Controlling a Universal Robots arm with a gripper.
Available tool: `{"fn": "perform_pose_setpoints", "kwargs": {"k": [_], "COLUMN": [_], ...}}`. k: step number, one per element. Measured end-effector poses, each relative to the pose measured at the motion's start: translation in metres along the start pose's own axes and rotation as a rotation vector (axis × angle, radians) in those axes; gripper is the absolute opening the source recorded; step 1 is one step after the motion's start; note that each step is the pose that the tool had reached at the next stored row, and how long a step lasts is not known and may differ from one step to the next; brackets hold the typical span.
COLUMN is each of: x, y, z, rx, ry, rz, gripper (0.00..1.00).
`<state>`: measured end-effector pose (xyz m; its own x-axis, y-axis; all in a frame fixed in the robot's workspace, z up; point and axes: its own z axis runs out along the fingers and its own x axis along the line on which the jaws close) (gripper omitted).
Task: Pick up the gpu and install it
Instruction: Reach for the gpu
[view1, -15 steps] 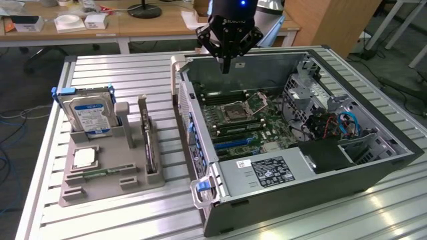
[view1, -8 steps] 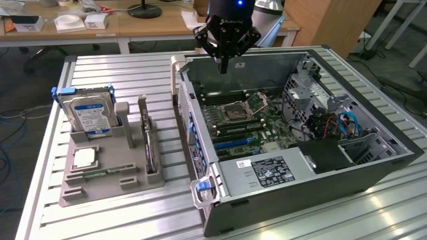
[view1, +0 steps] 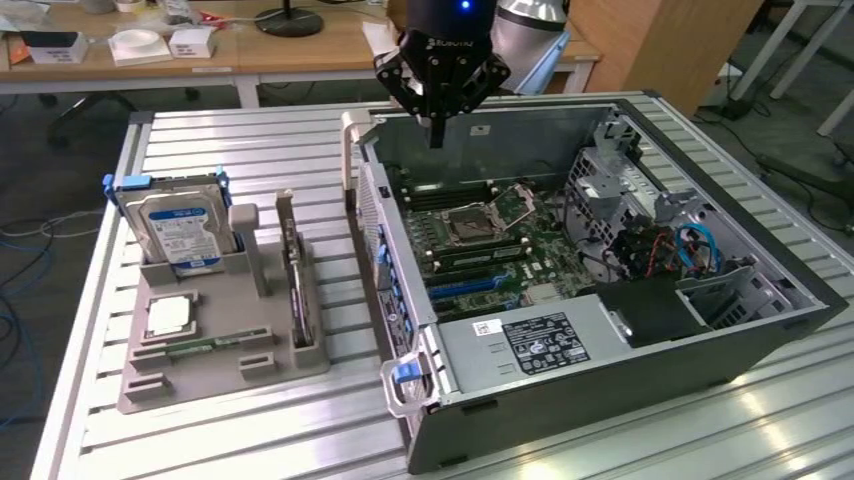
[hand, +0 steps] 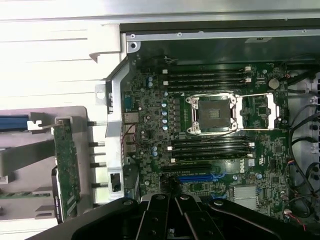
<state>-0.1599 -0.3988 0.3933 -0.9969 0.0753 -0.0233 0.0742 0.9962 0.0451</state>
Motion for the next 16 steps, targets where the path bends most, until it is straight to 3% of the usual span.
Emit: {"fn": "perform_pose_setpoints", "kwargs": {"k": [16], "x": [0.018], "y": [-0.0014], "z": [-0.0004], "rx": [0.0], "ry": [-0.0001], "rz": [0.0], "gripper": [0.1]}}
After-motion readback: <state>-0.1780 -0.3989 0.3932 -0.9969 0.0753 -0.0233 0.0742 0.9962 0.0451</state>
